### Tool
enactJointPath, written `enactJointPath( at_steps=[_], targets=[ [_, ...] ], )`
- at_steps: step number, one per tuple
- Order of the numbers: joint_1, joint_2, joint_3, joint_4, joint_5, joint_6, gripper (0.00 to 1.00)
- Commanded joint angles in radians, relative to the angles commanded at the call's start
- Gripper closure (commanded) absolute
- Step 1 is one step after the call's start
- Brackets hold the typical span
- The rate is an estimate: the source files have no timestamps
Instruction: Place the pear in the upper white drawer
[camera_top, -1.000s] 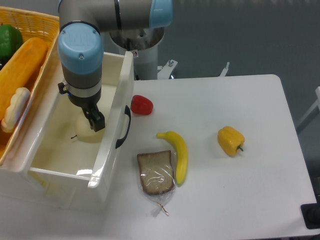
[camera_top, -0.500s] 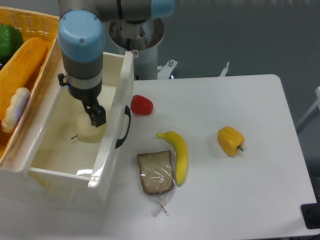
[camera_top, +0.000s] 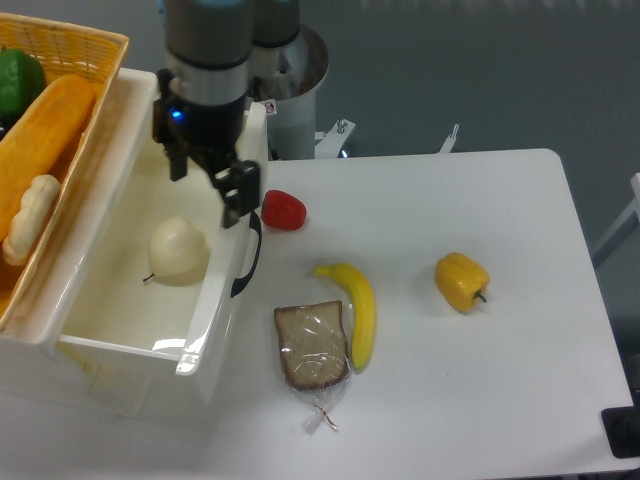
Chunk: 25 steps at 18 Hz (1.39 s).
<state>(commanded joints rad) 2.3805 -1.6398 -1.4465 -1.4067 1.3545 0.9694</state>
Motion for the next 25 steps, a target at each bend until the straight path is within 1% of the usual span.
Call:
enactJointPath(
  at_steps=[3,4,5,7,8,9,11,12,14,16,19,22,24,25],
  targets=[
    [0.077,-0.018,-0.006,0.0,0.008,0.0,0.0],
    [0.095,-0.04,-0.006,0.002,0.012,0.002,0.0],
    [0.12,-0.055,-0.006,0.002,0.034,0.002,0.0],
    [0.16,-0.095,-0.006,0.008,0.116,0.006,0.0],
    [0.178,-0.121,-0.006,0.023,0.152,0.011,0.0],
    [0.202,-0.144,-0.008,0.053,0.163,0.02,0.0],
    [0.226,-0.202,-0.006,0.107,0.166,0.023,0.0],
    [0.236,-0.225,-0.006,0.124,0.166,0.023,0.0],
    [0.253,-0.268,0.0,0.149,0.167,0.022,0.0],
    [0.267,-0.294,0.003,0.153,0.178,0.031,0.0],
    [0.27,-0.337,0.003,0.156,0.218,0.109,0.0],
    [0.295,-0.379,0.008,0.158,0.218,0.162,0.0],
    [0.328,-0.422,0.024,0.156,0.215,0.268,0.0],
    [0.332,-0.433,0.028,0.156,0.215,0.323,0.0]
  ],
)
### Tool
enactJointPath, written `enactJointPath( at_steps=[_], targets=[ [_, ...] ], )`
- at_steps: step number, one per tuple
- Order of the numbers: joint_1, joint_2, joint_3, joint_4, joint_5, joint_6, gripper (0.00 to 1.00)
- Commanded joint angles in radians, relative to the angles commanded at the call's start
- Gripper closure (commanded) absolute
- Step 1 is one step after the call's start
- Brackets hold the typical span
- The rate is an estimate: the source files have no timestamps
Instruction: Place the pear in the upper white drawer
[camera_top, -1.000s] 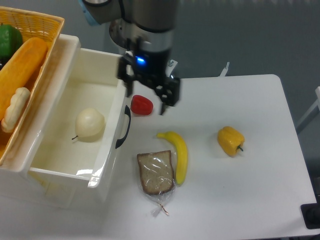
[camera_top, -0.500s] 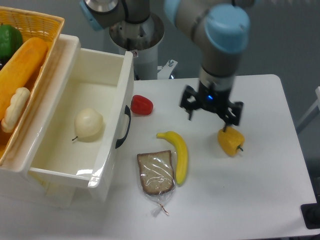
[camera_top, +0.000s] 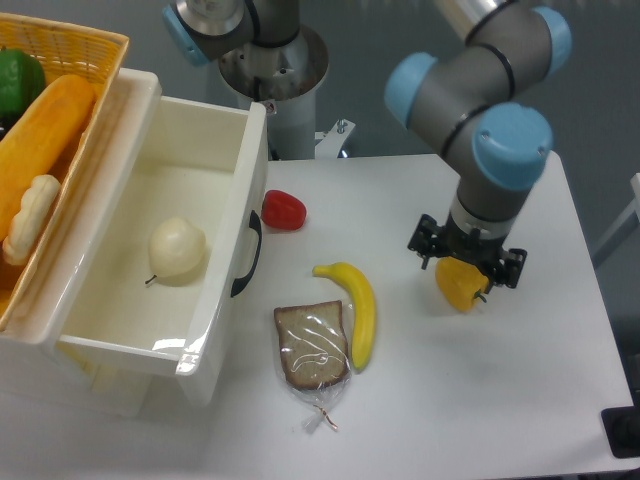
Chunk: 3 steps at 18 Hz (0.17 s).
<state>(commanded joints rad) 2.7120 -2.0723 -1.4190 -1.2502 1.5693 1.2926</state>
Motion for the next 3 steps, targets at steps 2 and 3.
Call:
enactJointPath(
  at_steps=[2,3],
  targets=[
    [0.006,-0.003,0.002,0.0,0.003,0.043,0.0],
    [0.014,0.0,0.002,0.0,0.0,0.045,0.0]
  ],
)
